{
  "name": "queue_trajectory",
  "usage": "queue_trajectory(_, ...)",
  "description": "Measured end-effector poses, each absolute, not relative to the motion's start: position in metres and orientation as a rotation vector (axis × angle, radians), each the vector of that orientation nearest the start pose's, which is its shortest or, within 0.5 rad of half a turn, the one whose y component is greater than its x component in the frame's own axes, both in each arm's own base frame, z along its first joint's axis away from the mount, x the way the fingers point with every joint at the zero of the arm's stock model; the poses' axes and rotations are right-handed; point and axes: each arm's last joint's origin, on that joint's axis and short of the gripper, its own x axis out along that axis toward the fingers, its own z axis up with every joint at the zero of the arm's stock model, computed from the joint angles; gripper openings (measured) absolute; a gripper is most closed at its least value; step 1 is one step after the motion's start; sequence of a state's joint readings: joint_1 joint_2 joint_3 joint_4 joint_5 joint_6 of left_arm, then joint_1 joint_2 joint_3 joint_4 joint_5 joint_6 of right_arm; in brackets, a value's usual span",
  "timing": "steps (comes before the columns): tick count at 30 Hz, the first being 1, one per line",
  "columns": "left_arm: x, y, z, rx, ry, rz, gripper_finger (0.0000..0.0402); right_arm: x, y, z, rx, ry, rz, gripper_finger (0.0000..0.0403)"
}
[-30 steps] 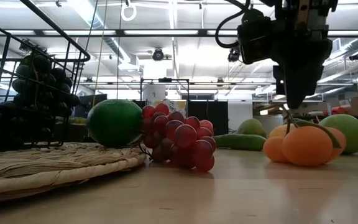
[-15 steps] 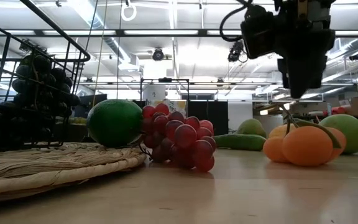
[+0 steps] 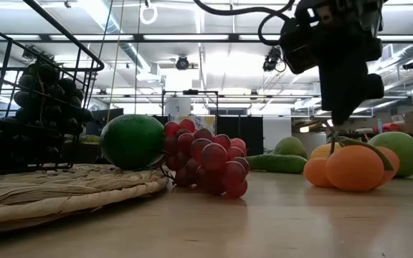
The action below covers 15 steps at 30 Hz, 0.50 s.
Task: Build produce basket
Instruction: Put the tangerine into the black wire basket
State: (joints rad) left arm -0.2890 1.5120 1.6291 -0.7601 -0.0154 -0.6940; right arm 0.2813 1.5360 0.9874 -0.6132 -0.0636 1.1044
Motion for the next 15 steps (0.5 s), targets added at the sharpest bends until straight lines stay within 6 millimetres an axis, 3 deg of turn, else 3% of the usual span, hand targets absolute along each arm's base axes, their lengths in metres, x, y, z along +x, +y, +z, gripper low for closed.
queue_trajectory(6,0.305,-0.090,0.397,-0.554,0.693,-0.023,0.0174,0.281,0.082,0.198,0.862,1.114,-0.365,0.0186)
queue_trajectory(15,0.305,-0.090,0.397,-0.552,0.690,-0.016,0.0174,0.273,0.081,0.181,0.960,1.180,-0.373,0.0140)
